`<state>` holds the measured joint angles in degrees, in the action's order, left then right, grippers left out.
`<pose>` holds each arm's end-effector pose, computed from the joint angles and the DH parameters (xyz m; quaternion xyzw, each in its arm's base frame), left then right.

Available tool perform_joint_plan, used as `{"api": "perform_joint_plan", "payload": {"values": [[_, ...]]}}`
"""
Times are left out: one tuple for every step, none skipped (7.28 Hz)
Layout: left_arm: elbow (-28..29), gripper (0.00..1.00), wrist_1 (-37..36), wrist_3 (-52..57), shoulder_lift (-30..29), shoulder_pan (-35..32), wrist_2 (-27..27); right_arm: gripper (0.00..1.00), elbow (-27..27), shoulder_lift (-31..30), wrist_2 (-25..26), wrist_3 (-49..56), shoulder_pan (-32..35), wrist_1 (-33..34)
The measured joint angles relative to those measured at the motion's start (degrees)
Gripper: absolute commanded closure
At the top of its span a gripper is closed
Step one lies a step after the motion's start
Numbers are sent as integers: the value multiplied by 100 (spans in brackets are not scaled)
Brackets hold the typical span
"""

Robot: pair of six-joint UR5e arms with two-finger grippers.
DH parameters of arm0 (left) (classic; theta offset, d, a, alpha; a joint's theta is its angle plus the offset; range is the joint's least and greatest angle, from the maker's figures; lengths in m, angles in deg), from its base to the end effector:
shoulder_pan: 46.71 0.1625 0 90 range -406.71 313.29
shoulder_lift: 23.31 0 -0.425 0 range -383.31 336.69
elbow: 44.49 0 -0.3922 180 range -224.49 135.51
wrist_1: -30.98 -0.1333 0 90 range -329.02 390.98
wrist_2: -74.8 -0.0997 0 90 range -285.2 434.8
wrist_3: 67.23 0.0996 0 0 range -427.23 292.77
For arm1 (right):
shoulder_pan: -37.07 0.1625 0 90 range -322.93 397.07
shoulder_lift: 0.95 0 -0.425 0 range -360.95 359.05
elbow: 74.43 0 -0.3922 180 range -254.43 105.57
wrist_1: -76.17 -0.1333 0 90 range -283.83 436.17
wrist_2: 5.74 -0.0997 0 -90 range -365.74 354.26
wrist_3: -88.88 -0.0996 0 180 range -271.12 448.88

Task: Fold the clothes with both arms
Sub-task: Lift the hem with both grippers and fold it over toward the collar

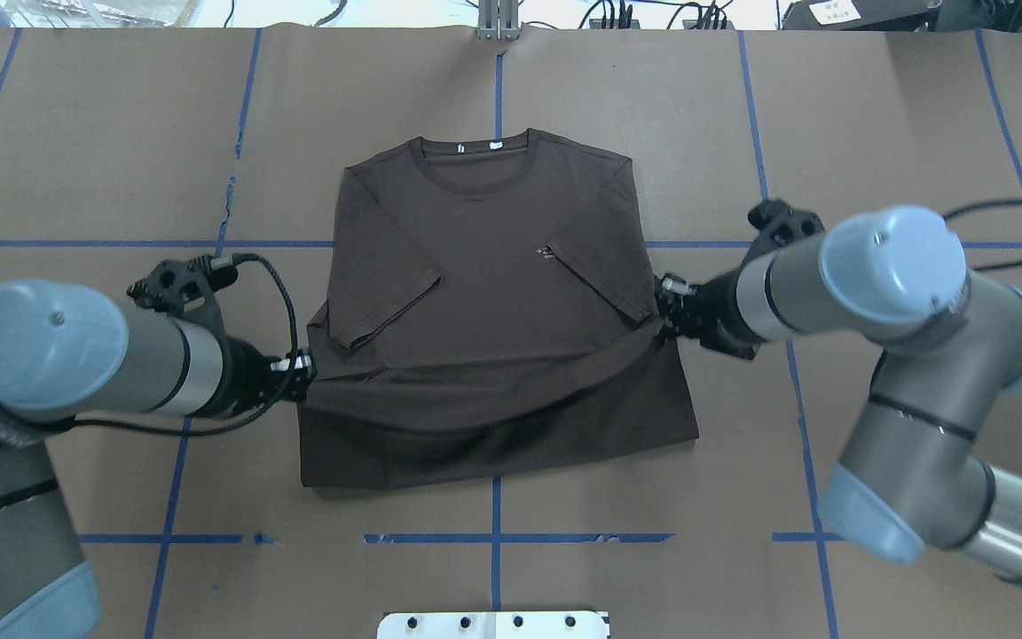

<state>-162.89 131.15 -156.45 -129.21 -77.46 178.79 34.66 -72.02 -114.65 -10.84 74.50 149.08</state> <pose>0.4028 -0.3668 0.2723 0.0192 0.4666 -0.1744 0.8669 -0.4001 -0.4334 0.2951 -0.0321 -0.4779 0.2801 0.8319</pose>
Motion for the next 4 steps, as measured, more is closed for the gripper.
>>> {"api": "perform_joint_plan", "payload": {"values": [[592, 100, 86, 268, -353, -328, -5, 100, -658, 399, -89, 355, 330, 8], [1154, 100, 224, 501, -693, -628, -13, 100, -1348, 801, -109, 680, 574, -8], [1573, 100, 367, 714, -930, -896, -20, 100, -1970, 1182, -108, 906, 754, -21], [2014, 100, 545, 851, -1123, -1085, -27, 100, -2515, 1533, -92, 1037, 864, -39]]}}
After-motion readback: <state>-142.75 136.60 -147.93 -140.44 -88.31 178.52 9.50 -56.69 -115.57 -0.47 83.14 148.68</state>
